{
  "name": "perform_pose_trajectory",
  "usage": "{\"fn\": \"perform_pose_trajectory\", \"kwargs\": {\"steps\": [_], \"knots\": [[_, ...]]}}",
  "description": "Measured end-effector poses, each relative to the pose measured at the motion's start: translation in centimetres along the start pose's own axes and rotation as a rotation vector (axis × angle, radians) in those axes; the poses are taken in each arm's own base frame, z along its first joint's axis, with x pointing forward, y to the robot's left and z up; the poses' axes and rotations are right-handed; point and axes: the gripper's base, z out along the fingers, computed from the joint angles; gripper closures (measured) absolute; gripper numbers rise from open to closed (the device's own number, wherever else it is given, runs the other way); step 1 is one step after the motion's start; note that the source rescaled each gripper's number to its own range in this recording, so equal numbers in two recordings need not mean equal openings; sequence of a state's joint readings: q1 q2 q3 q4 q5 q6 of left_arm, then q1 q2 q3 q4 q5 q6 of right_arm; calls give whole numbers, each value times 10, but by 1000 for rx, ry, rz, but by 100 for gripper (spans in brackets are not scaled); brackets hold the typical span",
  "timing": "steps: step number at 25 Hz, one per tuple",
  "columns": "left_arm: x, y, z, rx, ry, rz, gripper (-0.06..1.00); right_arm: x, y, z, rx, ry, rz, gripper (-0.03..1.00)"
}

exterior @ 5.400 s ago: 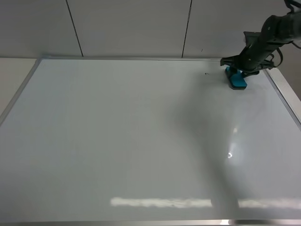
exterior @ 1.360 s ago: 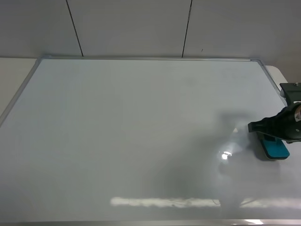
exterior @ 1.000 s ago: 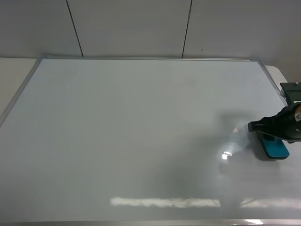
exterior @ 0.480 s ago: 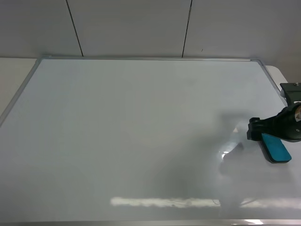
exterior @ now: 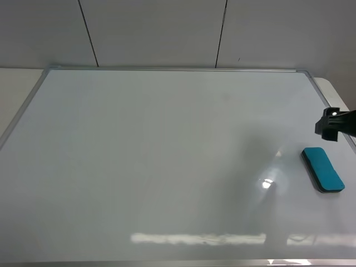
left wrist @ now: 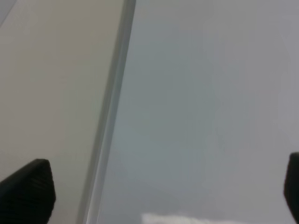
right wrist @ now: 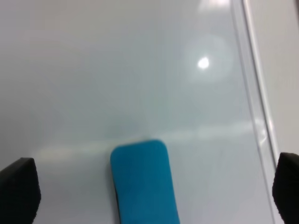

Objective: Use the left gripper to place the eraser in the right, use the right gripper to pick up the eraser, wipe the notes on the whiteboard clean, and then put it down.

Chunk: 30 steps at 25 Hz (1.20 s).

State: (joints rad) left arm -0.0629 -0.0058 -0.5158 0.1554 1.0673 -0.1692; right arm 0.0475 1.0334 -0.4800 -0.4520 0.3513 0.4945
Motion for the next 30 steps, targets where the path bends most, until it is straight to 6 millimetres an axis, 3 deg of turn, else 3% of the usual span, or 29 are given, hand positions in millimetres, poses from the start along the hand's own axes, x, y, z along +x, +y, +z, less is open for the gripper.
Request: {"fn": "perform_pose_trajectory", "kwargs": {"steps": [8,12,14,19,24,30], "knots": [[0,0,0,0,0,0,-6,-21,-21,-126,-3,-462,105,-3],[0,0,0,0,0,0,-6,-11,-34,-181,30,-539,152,-3],[0,0,0,0,0,0,-6,2,-39,-197,48,-502,156,-3],[0,0,0,0,0,0,-6,44,-42,-213,40,-347,148,-3],[0,0,0,0,0,0,-6,66,-40,-224,-22,-382,131,-3],[0,0,0,0,0,0,-6,93,-32,-192,-62,-288,111,-3]]}}
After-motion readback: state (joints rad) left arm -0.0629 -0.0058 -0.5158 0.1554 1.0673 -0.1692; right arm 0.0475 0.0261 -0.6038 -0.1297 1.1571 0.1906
